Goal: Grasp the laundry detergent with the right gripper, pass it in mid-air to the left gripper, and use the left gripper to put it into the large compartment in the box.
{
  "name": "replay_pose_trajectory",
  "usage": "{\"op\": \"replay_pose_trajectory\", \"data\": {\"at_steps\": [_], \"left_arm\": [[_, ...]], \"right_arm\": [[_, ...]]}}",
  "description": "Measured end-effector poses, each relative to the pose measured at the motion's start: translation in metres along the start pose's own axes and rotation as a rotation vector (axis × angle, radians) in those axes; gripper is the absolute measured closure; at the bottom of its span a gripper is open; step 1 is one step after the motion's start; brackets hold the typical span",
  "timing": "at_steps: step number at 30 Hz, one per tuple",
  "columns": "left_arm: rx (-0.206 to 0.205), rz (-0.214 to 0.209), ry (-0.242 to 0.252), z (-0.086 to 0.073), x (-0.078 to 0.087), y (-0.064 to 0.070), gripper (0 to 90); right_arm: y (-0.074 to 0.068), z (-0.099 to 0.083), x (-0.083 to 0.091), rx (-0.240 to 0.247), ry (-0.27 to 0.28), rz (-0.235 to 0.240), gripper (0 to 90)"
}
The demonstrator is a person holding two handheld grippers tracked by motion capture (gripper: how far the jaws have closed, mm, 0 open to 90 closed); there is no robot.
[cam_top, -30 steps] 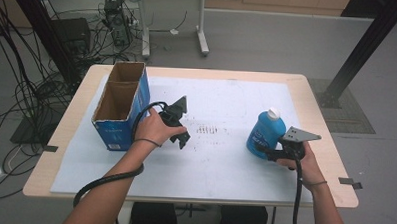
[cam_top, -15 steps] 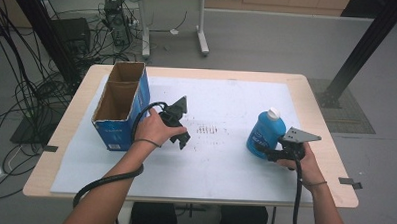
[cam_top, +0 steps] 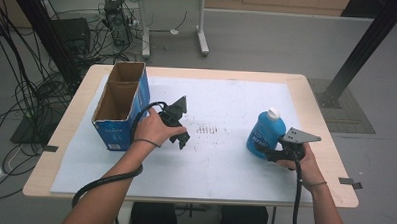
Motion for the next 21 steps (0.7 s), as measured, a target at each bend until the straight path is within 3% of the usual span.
{"op": "replay_pose_trajectory", "data": {"at_steps": [21], "left_arm": [[0.007,0.001,0.002,-0.0014,0.001,0.0,8.0]], "right_arm": [[-0.0003,-0.0004,0.0001,-0.004,0.001,-0.001,40.4]]}}
Point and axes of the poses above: each handheld gripper's, and its own axes: x roughly backward along the jaws, z roughly out of its top, y roughly to its right, the point moved 6 cm from there along -x, roughly forward along the jaws, and after that the axes turned 7 degrees about -x, right-handed, at the moved point
